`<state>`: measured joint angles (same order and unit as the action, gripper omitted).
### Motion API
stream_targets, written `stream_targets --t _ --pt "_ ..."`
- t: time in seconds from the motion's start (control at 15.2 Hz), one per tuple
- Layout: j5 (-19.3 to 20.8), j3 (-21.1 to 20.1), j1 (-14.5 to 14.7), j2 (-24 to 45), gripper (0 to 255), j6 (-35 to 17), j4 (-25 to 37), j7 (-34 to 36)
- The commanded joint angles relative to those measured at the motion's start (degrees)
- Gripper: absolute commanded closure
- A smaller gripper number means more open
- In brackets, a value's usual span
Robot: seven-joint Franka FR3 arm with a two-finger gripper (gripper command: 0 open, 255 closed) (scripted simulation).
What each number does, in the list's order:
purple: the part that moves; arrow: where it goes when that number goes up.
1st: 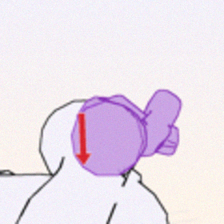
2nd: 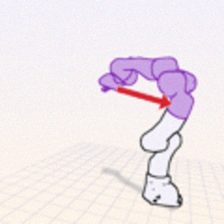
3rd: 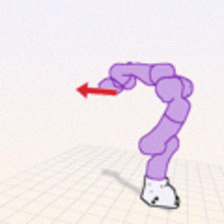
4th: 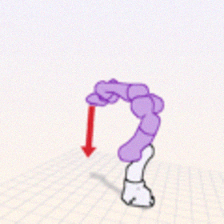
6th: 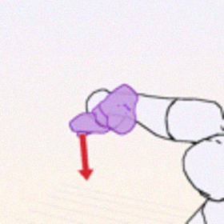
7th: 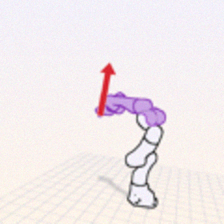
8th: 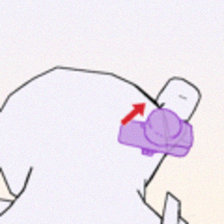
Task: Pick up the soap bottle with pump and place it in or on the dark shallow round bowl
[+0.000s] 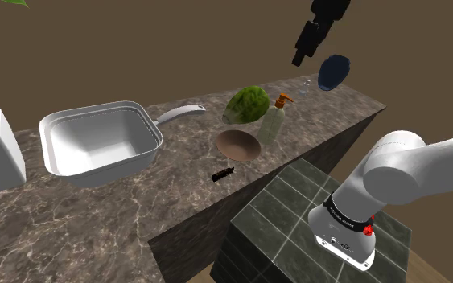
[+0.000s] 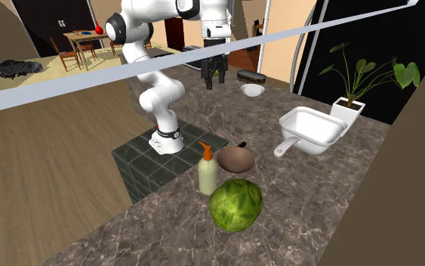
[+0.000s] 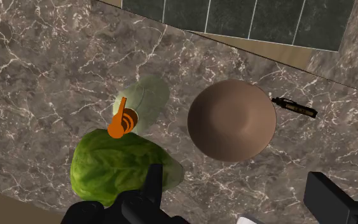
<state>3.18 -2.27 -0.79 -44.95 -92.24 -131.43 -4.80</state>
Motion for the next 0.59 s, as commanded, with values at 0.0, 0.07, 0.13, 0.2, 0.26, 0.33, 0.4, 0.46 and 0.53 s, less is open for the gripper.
stream_targets --t 0.0,0.07,0.13,0.2,0.26,0.33,0.4,0.46,0.53 --pt "0.0 0.0 0.0 0.0 0 0.0 0.0 0.0" --pt "0.3 0.9 -0.3 0.6 0 -1.3 -1.0 -0.8" --pt "0.7 1.8 -0.5 1.2 0 -2.7 -2.0 -1.6" --pt "1.0 2.7 -0.8 1.9 0 -4.0 -2.9 -2.3" --pt "1.4 3.6 -1.1 2.7 0 -5.4 -3.7 -3.1" --pt "1.7 4.5 -1.4 3.6 0 -6.8 -4.5 -3.9" --pt "2.0 5.4 -1.7 4.6 0 -8.2 -5.2 -4.7" --pt "2.3 6.3 -1.9 5.6 0 -9.6 -5.8 -5.4" --pt "2.6 7.2 -2.2 6.7 0 -11.0 -6.4 -6.2"
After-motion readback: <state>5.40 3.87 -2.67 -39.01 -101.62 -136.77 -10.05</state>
